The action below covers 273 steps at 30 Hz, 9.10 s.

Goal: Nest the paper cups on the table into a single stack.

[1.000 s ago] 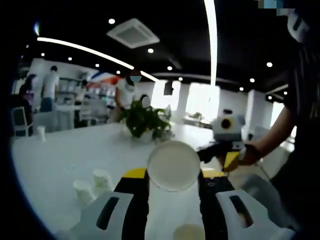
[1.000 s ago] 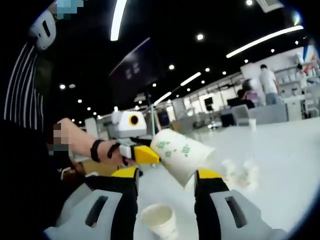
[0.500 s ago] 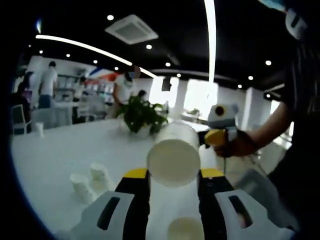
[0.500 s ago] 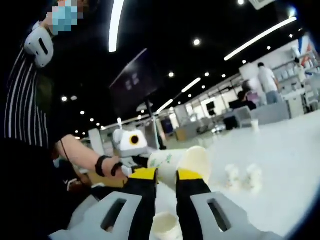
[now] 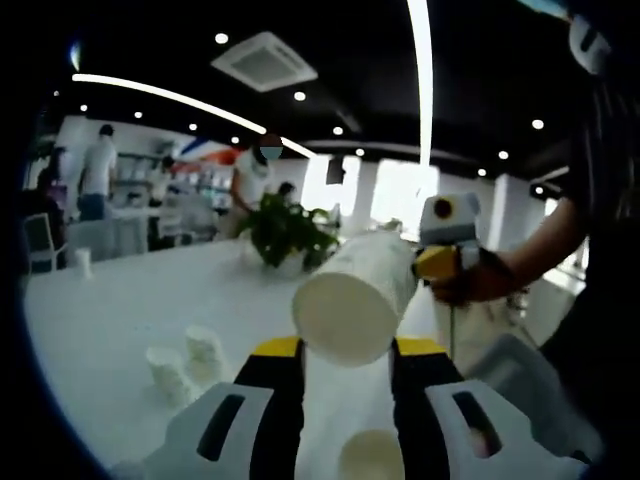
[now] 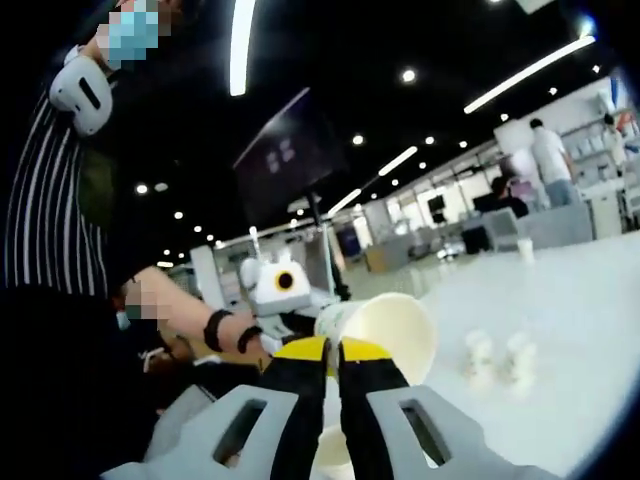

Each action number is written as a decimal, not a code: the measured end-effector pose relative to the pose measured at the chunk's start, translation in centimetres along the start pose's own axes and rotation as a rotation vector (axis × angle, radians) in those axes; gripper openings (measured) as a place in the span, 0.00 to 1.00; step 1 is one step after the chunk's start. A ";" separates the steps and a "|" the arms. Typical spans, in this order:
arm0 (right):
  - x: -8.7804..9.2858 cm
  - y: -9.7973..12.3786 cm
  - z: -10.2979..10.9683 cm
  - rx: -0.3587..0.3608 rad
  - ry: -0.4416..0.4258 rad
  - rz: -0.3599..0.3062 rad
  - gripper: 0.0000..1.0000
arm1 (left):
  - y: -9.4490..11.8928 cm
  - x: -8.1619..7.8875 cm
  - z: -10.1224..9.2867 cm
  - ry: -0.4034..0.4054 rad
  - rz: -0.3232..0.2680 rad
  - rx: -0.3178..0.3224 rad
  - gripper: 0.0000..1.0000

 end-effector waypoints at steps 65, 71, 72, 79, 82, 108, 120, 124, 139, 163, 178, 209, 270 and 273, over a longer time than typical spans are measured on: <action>2.3 -4.9 2.8 -0.293 0.645 0.969 0.00 | 7.9 3.7 -0.9 -0.040 0.002 -0.310 0.98; 4.4 -4.9 3.0 -0.322 0.687 1.042 0.00 | 9.5 3.8 0.4 -0.002 -0.010 -0.396 0.98; 4.5 -4.9 3.1 -0.328 0.694 1.045 0.00 | 9.7 3.8 0.5 -0.003 -0.013 -0.410 0.98; 4.8 -5.1 3.1 -0.333 0.695 1.053 0.00 | 10.7 4.1 1.2 0.010 -0.013 -0.471 0.97; 4.8 -5.2 3.6 -0.343 0.698 1.060 0.00 | 10.9 4.2 1.3 0.017 -0.008 -0.487 0.96; 9.0 -6.2 4.0 -0.432 0.752 1.148 0.00 | 11.0 5.5 1.5 0.062 -0.002 -0.486 0.93; 9.7 -6.7 3.7 -0.431 0.724 1.141 0.09 | 11.1 5.8 1.8 0.073 0.003 -0.481 0.92; 9.9 -6.7 3.7 -0.437 0.718 1.144 0.09 | 11.3 5.9 1.9 0.079 0.001 -0.485 0.92; 8.3 -5.5 2.7 -0.361 0.562 0.984 0.11 | 11.2 6.0 2.2 0.087 -0.008 -0.490 0.92; 3.3 -2.1 -4.9 0.143 0.201 0.529 0.73 | 11.1 5.8 1.9 0.073 0.004 -0.481 0.91; 2.8 -1.4 -7.9 0.291 0.205 0.439 1.00 | 11.0 5.7 2.1 0.069 0.019 -0.476 0.90; 3.8 -3.8 -16.3 0.438 0.180 0.384 0.94 | 10.1 6.0 2.2 0.074 0.022 -0.480 0.89; 8.3 -12.4 -27.6 0.410 0.167 0.574 0.35 | 12.1 6.9 3.8 0.124 0.008 -0.569 0.86; 8.4 -12.4 -27.4 0.411 0.154 0.575 0.35 | 12.2 6.9 3.8 0.123 0.010 -0.568 0.85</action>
Point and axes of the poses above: the point that each gripper's makers call its tool centre point, and the gripper's own axes: y roughly backward along the fingers, z roughly to its left, x roughly out of its underside, the point moved 7 cm from there along y, roughly backward along the fingers, and after that the axes turned 4 degrees about x, right-handed, at the moved point
